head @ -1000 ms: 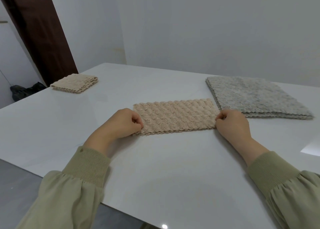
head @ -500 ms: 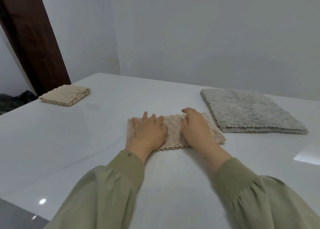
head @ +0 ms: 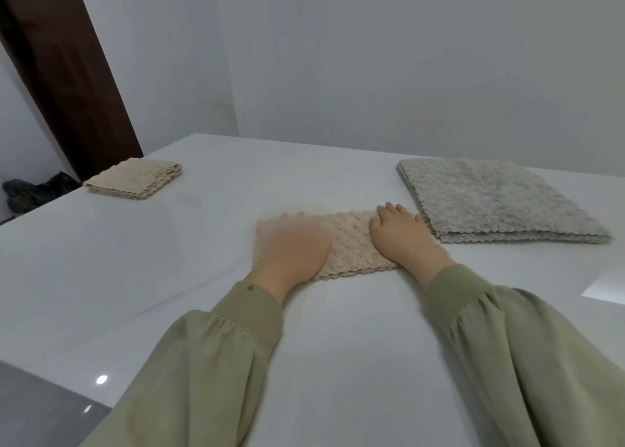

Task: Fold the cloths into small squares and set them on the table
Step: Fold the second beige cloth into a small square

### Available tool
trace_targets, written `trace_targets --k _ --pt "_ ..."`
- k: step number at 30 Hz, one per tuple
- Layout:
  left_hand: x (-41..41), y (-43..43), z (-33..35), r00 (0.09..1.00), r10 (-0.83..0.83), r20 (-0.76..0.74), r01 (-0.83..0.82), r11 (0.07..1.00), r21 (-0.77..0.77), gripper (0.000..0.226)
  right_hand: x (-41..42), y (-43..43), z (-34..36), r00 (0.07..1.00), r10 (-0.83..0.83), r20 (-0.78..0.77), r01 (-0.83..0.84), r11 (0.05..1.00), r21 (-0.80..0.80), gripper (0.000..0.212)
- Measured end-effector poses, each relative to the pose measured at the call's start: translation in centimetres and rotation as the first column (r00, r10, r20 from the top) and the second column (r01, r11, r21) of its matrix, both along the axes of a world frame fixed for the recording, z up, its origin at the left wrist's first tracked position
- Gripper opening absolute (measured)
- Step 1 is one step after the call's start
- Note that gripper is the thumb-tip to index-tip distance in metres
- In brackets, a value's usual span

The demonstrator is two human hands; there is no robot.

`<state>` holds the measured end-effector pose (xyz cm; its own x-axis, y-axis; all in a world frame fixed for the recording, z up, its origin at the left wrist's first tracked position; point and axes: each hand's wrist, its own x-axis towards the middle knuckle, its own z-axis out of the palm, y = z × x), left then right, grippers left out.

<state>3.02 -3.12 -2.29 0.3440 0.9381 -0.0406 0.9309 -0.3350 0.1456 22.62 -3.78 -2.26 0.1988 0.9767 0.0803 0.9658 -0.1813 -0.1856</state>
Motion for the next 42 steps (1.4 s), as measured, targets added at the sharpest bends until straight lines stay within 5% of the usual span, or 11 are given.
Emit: trace_targets --k 6,13,17,20,23,30,33,35,38,40,42 --pt "-2.7 -2.1 0.3 0.979 -0.191 0.068 0.186 0.980 0.068 0.056 -0.9 -3.8 0.9 0.978 0.143 -0.150 -0.059 0.887 0.458 0.041" --pt "-5.7 -3.8 0.5 0.982 -0.182 0.040 0.183 0.983 -0.028 0.065 -1.9 -7.0 -0.5 0.993 0.110 0.049 -0.109 0.994 -0.026 0.055" --pt "-5.9 -4.3 0.8 0.956 -0.268 0.116 0.236 0.944 0.232 0.048 -1.4 -7.3 0.2 0.998 0.059 0.004 -0.058 0.973 0.225 0.041" --pt "-6.3 -4.6 1.0 0.906 -0.357 0.227 0.296 0.919 0.262 0.021 -1.2 -8.6 1.0 0.996 0.083 0.018 -0.080 0.844 0.531 0.011" --pt "-6.3 -4.7 1.4 0.910 -0.347 0.227 0.297 0.928 0.226 0.014 -1.0 -9.4 1.2 0.996 0.010 -0.093 0.033 0.894 0.448 0.025" --pt "-3.0 -6.0 1.9 0.962 -0.241 0.130 0.206 0.949 0.239 0.023 -0.9 -9.1 0.7 0.957 0.119 -0.263 -0.046 0.962 0.269 0.028" --pt "0.3 -7.6 2.0 0.978 -0.116 0.171 0.075 0.970 0.230 0.021 -0.3 -9.0 0.8 0.934 0.104 -0.341 0.016 0.943 0.331 0.037" --pt "2.3 -8.8 2.2 0.919 -0.105 0.381 0.040 0.984 0.175 0.019 0.1 -8.8 0.7 0.924 0.100 -0.369 0.065 0.910 0.409 0.037" --pt "3.6 -9.6 2.7 0.649 -0.055 0.759 0.124 0.992 -0.034 0.014 0.7 -9.0 0.7 0.885 0.088 -0.457 0.134 0.893 0.431 0.034" --pt "2.9 -9.2 3.0 0.471 0.048 0.881 0.186 0.971 -0.152 0.013 0.9 -9.2 0.6 0.871 0.094 -0.481 0.141 0.892 0.429 0.033" --pt "1.3 -7.9 2.9 0.454 0.009 0.891 0.130 0.989 -0.077 0.017 0.9 -9.5 0.6 0.855 0.114 -0.506 0.134 0.894 0.429 0.031"
